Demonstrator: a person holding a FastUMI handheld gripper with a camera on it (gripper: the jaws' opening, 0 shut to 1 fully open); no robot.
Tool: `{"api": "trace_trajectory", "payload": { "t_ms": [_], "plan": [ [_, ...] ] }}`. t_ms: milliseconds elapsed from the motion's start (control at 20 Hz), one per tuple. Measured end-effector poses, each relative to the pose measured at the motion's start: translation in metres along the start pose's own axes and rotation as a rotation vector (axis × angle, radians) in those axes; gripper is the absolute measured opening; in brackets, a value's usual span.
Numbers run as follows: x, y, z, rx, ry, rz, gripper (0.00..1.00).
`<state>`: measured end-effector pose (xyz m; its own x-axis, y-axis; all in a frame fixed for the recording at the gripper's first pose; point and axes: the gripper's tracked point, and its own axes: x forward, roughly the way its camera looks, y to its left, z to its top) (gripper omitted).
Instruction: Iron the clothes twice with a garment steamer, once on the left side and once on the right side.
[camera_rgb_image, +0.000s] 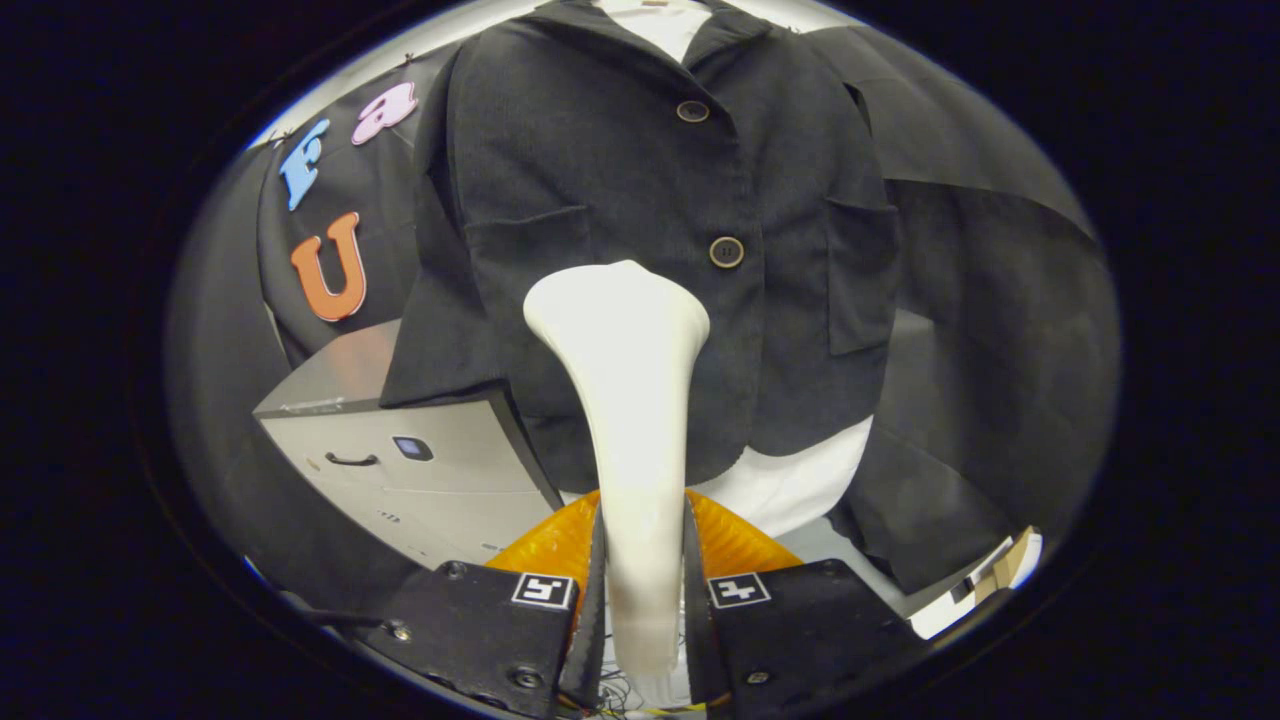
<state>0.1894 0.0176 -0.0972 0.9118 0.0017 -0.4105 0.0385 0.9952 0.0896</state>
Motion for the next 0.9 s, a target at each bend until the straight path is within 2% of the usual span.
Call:
{"api": "trace_trajectory", "payload": {
  "t_ms": [250, 500, 900],
  "plan": [
    [-0.035, -0.015, 0.01, 0.036, -0.029, 0.007, 0.36],
    [-0.083, -0.051, 0.033, 0.083, -0.09, -0.019, 0.36],
    [-0.131, -0.115, 0.102, 0.124, -0.212, -0.093, 0.36]
  ]
}}
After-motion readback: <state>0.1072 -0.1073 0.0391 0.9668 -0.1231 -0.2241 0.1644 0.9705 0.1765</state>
